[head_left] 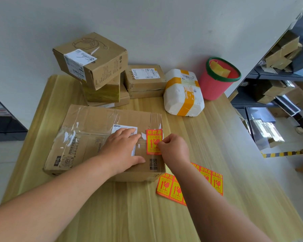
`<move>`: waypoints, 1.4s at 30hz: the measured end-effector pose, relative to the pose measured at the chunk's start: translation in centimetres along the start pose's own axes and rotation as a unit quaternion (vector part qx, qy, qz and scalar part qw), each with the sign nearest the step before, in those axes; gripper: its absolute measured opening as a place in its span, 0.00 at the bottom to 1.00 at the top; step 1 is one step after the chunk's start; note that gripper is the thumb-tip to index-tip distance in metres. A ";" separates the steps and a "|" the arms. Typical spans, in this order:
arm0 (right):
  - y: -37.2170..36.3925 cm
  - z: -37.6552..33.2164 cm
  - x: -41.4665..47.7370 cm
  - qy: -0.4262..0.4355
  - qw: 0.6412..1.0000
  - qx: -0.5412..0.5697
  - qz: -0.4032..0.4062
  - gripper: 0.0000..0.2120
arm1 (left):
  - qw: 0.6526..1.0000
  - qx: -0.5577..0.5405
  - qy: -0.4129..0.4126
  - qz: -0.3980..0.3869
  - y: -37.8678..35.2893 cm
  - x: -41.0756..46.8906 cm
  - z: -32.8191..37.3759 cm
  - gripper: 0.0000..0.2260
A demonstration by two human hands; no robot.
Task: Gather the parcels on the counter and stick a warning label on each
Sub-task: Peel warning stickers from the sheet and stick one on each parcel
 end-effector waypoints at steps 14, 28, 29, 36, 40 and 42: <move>-0.2 -4.5 -2.4 0.340 0.923 -0.182 0.017 0.16 | 0.990 0.037 -0.120 0.062 0.7 0.5 4.9 0.23; -1.8 -1.3 -4.0 0.330 0.915 -0.229 -0.038 0.21 | 0.985 0.117 -0.125 -0.025 -2.8 -1.8 4.3 0.27; -1.7 -1.5 -4.0 0.329 0.916 -0.226 -0.039 0.21 | 0.986 0.115 -0.121 -0.022 -2.7 -1.8 4.4 0.27; -1.1 -0.5 -6.7 0.347 0.916 -0.199 -0.021 0.21 | 0.983 0.124 -0.131 -0.015 -3.3 -4.4 4.0 0.27; -2.1 0.0 -6.9 0.341 0.917 -0.200 -0.049 0.22 | 0.986 0.124 -0.112 -0.020 -3.5 -4.3 4.0 0.27; -1.9 -0.3 -6.9 0.339 0.918 -0.199 -0.043 0.23 | 0.985 0.127 -0.114 -0.009 -3.2 -4.4 4.1 0.27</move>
Point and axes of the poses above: each hand's wrist, its own x-axis towards the middle knuckle, its own y-axis out of the back of the hand, z = x × y, the point moved 10 cm from there along x, towards the middle knuckle, and after that the axes turned 2 degrees about y, right-handed, at the moved point
